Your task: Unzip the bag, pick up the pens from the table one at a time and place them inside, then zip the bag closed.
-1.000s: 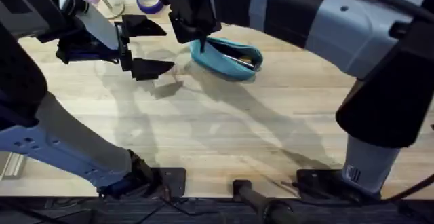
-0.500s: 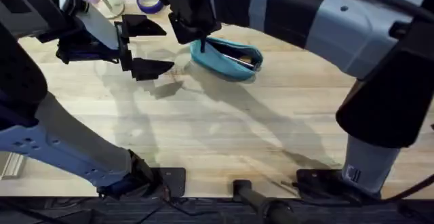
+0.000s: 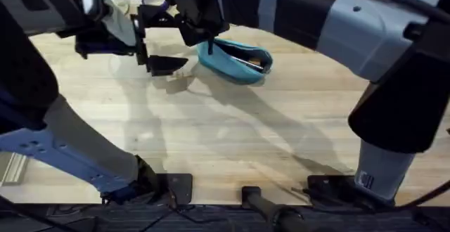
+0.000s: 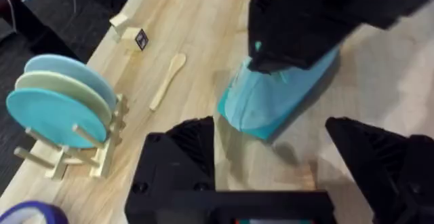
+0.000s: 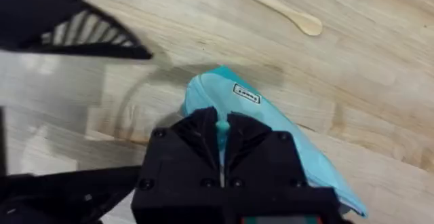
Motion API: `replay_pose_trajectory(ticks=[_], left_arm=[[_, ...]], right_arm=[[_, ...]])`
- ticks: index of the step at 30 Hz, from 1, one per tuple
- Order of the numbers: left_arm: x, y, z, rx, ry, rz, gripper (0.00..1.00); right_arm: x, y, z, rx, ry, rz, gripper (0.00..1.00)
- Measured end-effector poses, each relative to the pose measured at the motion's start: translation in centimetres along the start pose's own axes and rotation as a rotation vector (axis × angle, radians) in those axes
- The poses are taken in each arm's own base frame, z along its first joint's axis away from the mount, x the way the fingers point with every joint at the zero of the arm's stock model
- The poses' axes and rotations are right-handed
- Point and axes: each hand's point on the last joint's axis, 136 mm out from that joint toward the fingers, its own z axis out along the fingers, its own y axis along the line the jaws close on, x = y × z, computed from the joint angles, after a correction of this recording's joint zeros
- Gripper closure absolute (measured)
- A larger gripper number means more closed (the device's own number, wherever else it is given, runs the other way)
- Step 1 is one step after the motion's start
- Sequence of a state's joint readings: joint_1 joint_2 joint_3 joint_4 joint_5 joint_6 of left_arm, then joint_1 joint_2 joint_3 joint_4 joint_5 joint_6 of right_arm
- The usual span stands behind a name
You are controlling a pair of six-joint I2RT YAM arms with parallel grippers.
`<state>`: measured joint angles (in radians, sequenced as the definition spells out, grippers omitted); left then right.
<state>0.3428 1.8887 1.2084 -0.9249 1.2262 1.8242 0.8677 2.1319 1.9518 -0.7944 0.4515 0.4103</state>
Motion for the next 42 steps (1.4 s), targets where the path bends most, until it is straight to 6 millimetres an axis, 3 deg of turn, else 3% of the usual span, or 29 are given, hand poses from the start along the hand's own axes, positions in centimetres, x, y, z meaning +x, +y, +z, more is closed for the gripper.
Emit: replay_pose_trajectory(ticks=[12, 22, 27, 31, 36, 42], left_arm=[[1.6, 1.2, 4.6, 0.044, -0.019, -0.077, 0.017], [0.5, 0.2, 7.2, 0.107, -0.035, -0.091, 0.296], [0.4, 0.1, 7.5, 0.116, -0.035, -0.102, 0.538], [0.4, 0.1, 7.5, 0.115, -0.034, -0.103, 0.586], [0.4, 0.1, 7.5, 0.114, -0.031, -0.105, 0.931], [0.5, 0.1, 7.5, 0.114, -0.03, -0.106, 0.954]], right_arm=[[0.0, 0.0, 0.0, 0.0, 0.0, 0.0, 0.97], [0.0, 0.0, 0.0, 0.0, 0.0, 0.0, 0.97], [0.0, 0.0, 0.0, 0.0, 0.0, 0.0, 0.97], [0.0, 0.0, 0.0, -0.002, 0.001, 0.0, 0.97], [0.2, 0.0, 0.0, -0.001, 0.006, -0.018, 0.97], [0.2, 0.0, 0.0, -0.001, 0.007, -0.072, 0.97]])
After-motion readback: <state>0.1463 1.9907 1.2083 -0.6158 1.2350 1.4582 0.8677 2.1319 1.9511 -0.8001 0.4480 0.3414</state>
